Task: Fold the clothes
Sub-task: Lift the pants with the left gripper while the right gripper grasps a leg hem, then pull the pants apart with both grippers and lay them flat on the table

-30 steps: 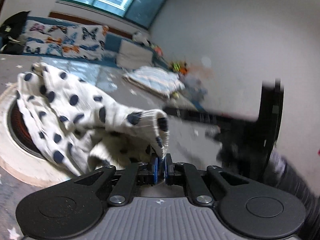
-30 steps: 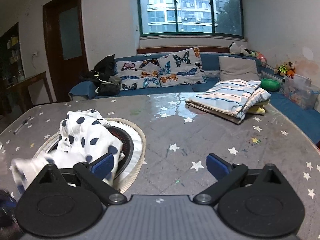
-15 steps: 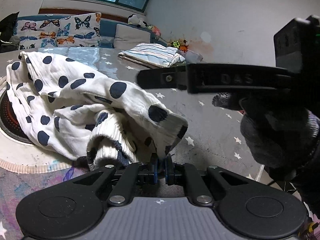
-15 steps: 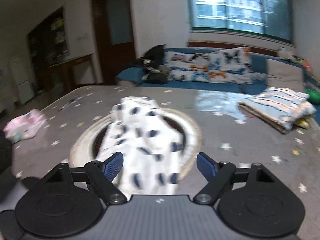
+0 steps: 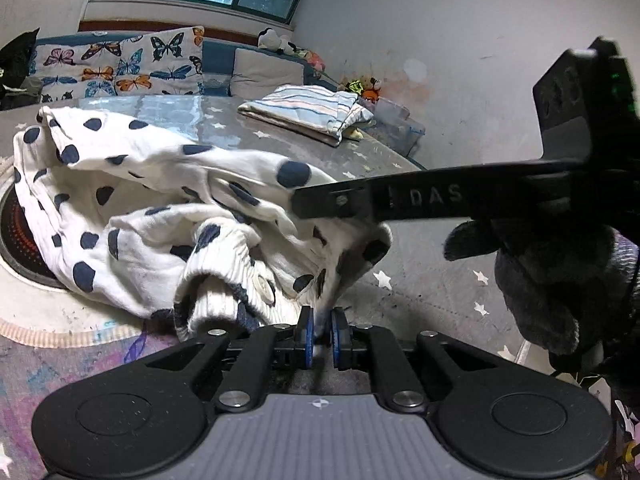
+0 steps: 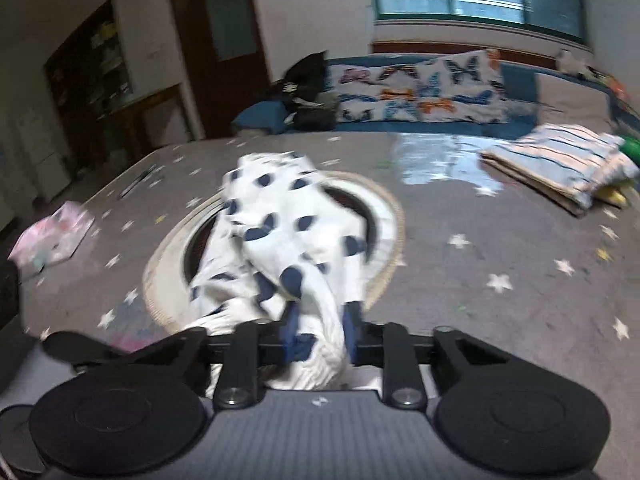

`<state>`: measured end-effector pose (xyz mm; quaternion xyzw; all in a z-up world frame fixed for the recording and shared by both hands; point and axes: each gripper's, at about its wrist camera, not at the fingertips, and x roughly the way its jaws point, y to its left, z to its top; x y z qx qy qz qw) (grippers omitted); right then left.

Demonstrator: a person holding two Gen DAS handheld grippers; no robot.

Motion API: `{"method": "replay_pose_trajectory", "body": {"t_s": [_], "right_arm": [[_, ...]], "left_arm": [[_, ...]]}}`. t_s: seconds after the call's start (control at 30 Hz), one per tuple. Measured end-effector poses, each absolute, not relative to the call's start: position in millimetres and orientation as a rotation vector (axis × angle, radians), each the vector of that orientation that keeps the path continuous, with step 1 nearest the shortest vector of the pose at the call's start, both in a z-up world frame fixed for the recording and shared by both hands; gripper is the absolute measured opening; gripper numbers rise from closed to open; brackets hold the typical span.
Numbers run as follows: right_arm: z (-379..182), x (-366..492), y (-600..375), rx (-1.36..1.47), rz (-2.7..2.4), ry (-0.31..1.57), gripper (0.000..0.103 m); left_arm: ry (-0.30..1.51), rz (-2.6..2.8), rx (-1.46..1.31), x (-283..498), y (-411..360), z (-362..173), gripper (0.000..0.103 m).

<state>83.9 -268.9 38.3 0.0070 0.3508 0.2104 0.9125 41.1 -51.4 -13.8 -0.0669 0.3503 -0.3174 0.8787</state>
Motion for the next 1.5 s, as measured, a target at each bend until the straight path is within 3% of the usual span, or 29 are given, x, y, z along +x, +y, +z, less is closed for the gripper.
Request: {"method": "replay_pose_trajectory", "body": {"t_s": [0.27, 0.63, 0.87, 1.0, 1.07, 1.2, 1.5], "right_arm": [[23, 96, -314, 0.147, 0.246, 0.762, 0.014], [-4, 102, -344, 0.224, 0.131, 0.833, 0.016], [-1, 96, -348, 0.206, 0.158, 0.837, 0.026], [-2, 94, -347, 0.194, 0.176, 0.843, 0.029], [-3, 94, -346, 0.192, 0.180, 0.847, 0.026], [-3, 92, -344, 0.187, 0.180, 0.844, 0.016], [14, 67, -326, 0.154, 0.295, 0.848, 0.009]], "left_arm": [[0.685, -0.629, -0.068, 34, -43, -3, 0.017], [0.640, -0.571, 0.056, 28, -35, -2, 0.058], [0.638, -0.569, 0.148, 28, -46, -17, 0.059], [0.637, -0.568, 0.200, 28, -52, -25, 0.058], [0.629, -0.565, 0.232, 28, -56, -29, 0.048], [0.609, -0.537, 0.271, 27, -56, -29, 0.016], [0.517, -0.449, 0.583, -5, -46, -3, 0.010]]}}
